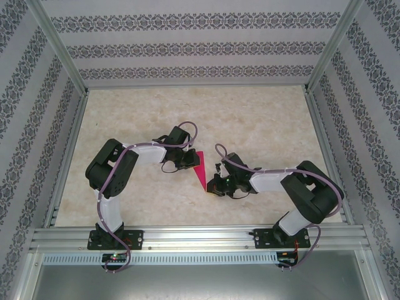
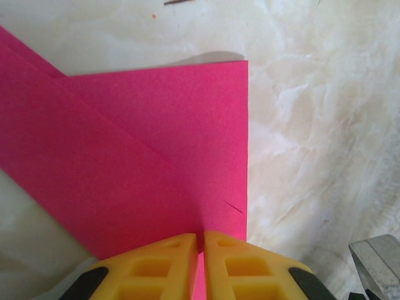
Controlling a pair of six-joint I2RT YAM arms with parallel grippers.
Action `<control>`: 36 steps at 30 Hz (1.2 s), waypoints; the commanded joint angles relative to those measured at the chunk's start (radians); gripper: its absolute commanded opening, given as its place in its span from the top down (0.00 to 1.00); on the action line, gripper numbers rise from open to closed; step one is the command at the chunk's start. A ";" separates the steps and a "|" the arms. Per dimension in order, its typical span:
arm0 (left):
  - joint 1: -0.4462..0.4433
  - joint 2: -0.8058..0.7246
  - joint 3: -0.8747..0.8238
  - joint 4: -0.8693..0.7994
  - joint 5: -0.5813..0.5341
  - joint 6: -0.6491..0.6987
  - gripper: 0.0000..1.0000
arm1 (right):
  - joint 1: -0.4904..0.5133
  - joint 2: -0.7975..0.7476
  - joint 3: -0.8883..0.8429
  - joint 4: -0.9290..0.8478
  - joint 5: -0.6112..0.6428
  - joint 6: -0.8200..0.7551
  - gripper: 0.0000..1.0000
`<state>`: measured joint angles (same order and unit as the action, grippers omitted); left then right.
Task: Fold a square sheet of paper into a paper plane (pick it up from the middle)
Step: Fold the wing for the fifth time at the center of the table.
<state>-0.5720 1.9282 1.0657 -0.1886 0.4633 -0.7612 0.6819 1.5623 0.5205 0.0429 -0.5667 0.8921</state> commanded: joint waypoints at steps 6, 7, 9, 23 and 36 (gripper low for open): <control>-0.002 0.075 -0.024 -0.070 -0.121 0.028 0.84 | 0.018 -0.117 0.082 -0.196 0.072 -0.037 0.97; -0.002 0.074 -0.026 -0.068 -0.120 0.029 0.84 | 0.018 -0.117 0.096 -0.192 0.074 -0.036 0.98; -0.003 0.074 -0.023 -0.070 -0.118 0.030 0.84 | 0.020 -0.096 0.129 -0.180 0.064 -0.031 0.97; -0.002 0.070 -0.014 -0.064 -0.100 0.035 0.83 | 0.029 0.178 0.133 -0.026 0.030 0.019 0.99; -0.002 0.069 -0.011 -0.068 -0.109 0.029 0.84 | 0.037 0.018 -0.022 0.027 -0.021 0.059 0.97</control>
<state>-0.5720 1.9293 1.0698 -0.1898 0.4652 -0.7601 0.7055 1.6085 0.5213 0.1539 -0.5789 0.9298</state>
